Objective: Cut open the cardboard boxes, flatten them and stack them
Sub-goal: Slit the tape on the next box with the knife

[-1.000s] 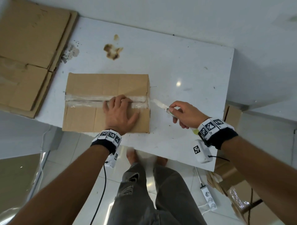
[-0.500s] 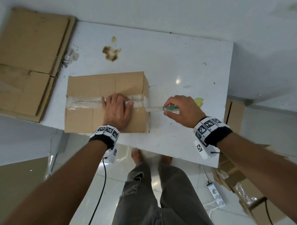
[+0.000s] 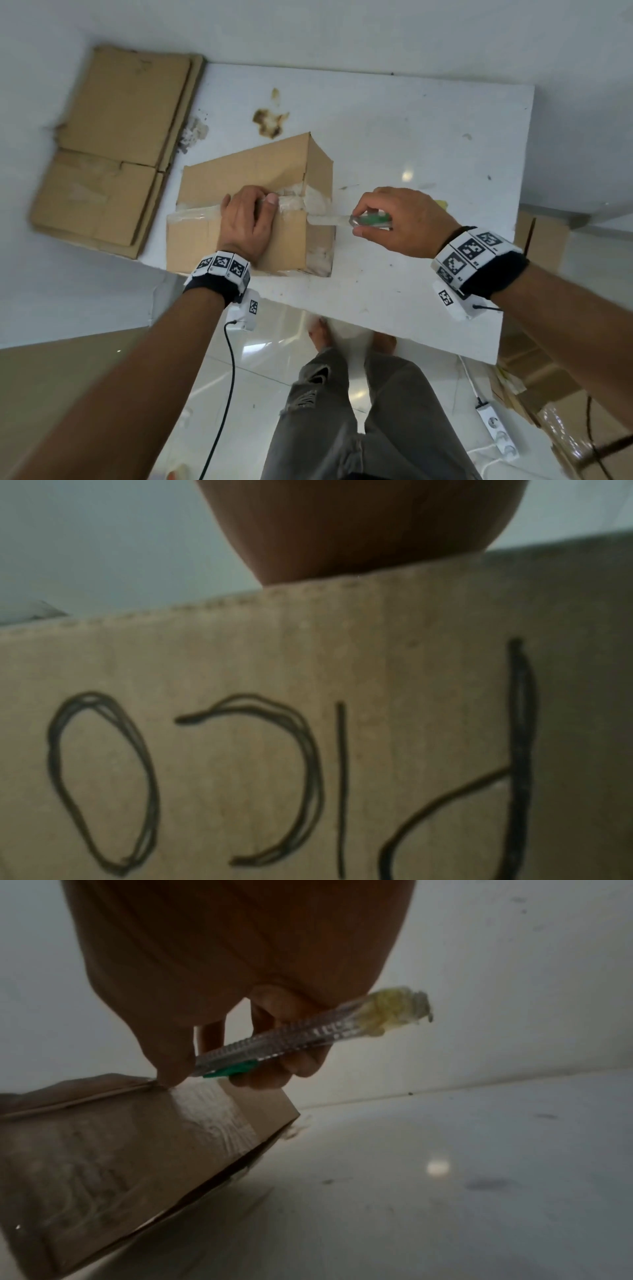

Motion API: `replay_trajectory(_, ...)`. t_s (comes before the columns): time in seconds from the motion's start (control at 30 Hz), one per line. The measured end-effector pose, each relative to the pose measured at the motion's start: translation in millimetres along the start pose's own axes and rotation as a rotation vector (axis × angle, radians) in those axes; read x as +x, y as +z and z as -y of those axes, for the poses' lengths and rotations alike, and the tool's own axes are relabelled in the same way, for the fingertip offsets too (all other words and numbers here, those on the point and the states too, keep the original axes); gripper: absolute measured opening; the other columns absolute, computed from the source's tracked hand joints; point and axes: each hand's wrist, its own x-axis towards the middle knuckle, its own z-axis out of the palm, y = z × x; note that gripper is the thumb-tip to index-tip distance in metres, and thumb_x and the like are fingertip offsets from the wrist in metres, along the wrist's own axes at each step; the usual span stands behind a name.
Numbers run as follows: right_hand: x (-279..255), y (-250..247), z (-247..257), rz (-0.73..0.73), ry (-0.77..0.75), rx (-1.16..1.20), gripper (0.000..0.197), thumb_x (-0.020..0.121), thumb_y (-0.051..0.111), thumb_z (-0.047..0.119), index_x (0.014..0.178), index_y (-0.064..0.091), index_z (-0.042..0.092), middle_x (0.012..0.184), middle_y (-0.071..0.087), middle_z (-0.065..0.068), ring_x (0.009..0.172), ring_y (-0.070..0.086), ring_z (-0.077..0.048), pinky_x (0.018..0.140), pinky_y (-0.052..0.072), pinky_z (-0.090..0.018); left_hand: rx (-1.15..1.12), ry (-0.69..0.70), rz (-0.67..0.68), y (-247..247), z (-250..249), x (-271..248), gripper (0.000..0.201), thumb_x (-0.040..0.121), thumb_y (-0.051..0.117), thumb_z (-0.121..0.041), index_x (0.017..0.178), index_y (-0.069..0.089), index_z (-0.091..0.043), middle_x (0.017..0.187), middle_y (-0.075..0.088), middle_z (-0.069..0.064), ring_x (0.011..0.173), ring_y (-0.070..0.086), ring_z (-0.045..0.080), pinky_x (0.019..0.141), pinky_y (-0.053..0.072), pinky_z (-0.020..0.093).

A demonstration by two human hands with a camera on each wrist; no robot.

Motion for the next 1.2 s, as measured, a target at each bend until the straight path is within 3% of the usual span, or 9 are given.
replay_trajectory(0.1, 13.2, -15.3, 17.7, -0.037, -0.048, -0.021, 0.024, 0.09, 0.06, 0.059, 0.099, 0.062, 0.037, 0.089, 0.06, 0.012, 0.08, 0.055, -0.009, 0.07, 0.044, -0.031, -0.05, 0.004, -0.01, -24.6, 1.9, 12.9, 0.05, 0.102, 0.04, -0.048, 0.1, 0.065, -0.005, 0.092, 0.069, 0.007, 0.084, 0.06, 0.026, 0.09, 0.048, 0.044)
replay_trajectory(0.17, 20.3, -24.9, 25.5, -0.055, -0.058, -0.039, 0.023, 0.09, 0.062, 0.058, 0.099, 0.063, 0.036, 0.089, 0.061, 0.012, 0.08, 0.055, -0.009, 0.07, 0.043, -0.031, -0.08, 0.01, -0.018, -39.0, 0.1, 19.6, 0.054, 0.101, 0.039, -0.05, 0.099, 0.065, -0.002, 0.09, 0.069, 0.011, 0.082, 0.06, 0.028, 0.075, 0.043, 0.034)
replay_trajectory(0.4, 30.9, -22.2, 38.5, -0.083, -0.077, -0.006, 0.023, 0.09, 0.064, 0.057, 0.1, 0.064, 0.036, 0.09, 0.062, 0.012, 0.08, 0.056, -0.009, 0.072, 0.047, -0.033, -0.082, 0.006, -0.001, -49.8, -3.1, 23.2, 0.052, 0.101, 0.039, -0.051, 0.097, 0.063, -0.005, 0.084, 0.067, 0.01, 0.078, 0.059, 0.027, 0.069, 0.043, 0.034)
replay_trajectory(0.5, 34.7, -15.2, 40.3, -0.078, -0.071, -0.041, 0.021, 0.092, 0.061, 0.056, 0.1, 0.062, 0.036, 0.091, 0.061, 0.011, 0.081, 0.058, -0.013, 0.072, 0.047, -0.034, -0.095, 0.012, 0.001, -41.9, -6.3, 19.1, 0.052, 0.101, 0.039, -0.052, 0.097, 0.064, -0.006, 0.084, 0.067, 0.009, 0.077, 0.06, 0.026, 0.073, 0.048, 0.042)
replay_trajectory(0.67, 30.1, 0.1, 24.2, -0.13, 0.047, -0.163, 0.024, 0.095, 0.057, 0.052, 0.104, 0.06, 0.03, 0.089, 0.058, 0.006, 0.071, 0.061, -0.021, 0.062, 0.042, -0.03, -0.116, -0.05, 0.02, -0.1, -10.5, 6.2, 0.038, 0.1, 0.045, -0.054, 0.102, 0.063, -0.021, 0.104, 0.068, -0.009, 0.094, 0.063, 0.016, 0.099, 0.044, 0.065)
replay_trajectory(0.8, 12.5, 24.4, 2.8, -0.17, 0.191, -0.247, 0.026, 0.099, 0.055, 0.046, 0.109, 0.057, 0.023, 0.094, 0.057, 0.001, 0.068, 0.059, -0.022, 0.061, 0.048, -0.033, -0.01, -0.04, 0.104, 40.1, -23.9, 7.5, 0.053, 0.091, 0.044, -0.07, 0.102, 0.061, -0.021, 0.11, 0.065, -0.005, 0.106, 0.059, 0.019, 0.11, 0.03, 0.059)
replay_trajectory(0.93, 5.6, 41.3, -26.5, -0.133, 0.243, -0.292, 0.027, 0.099, 0.057, 0.043, 0.115, 0.059, 0.021, 0.1, 0.06, -0.002, 0.076, 0.062, -0.027, 0.066, 0.045, -0.035, 0.125, 0.016, 0.218, 70.8, -21.9, -2.0, 0.087, 0.064, 0.055, -0.093, 0.108, 0.06, -0.018, 0.117, 0.06, 0.0, 0.115, 0.053, 0.025, 0.112, 0.029, 0.055)
replay_trajectory(1.07, 0.6, 62.9, -44.3, -0.119, 0.254, -0.318, 0.043, 0.101, 0.052, 0.043, 0.132, 0.055, 0.013, 0.113, 0.062, -0.01, 0.087, 0.063, -0.031, 0.077, 0.045, -0.041, 0.211, 0.051, 0.225, 82.9, -22.4, -10.4, 0.111, 0.046, 0.058, -0.101, 0.112, 0.059, -0.012, 0.121, 0.056, 0.004, 0.121, 0.048, 0.028, 0.115, 0.028, 0.055)
replay_trajectory(1.2, 2.7, 82.4, -44.2, -0.158, 0.274, -0.355, 0.044, 0.1, 0.044, 0.046, 0.107, 0.065, 0.009, 0.101, 0.06, -0.01, 0.076, 0.062, -0.03, 0.069, 0.046, -0.041, 0.215, 0.06, 0.189, 83.0, -20.4, -8.9, 0.111, 0.045, 0.057, -0.103, 0.109, 0.06, -0.012, 0.119, 0.056, 0.003, 0.12, 0.05, 0.028, 0.115, 0.03, 0.054)
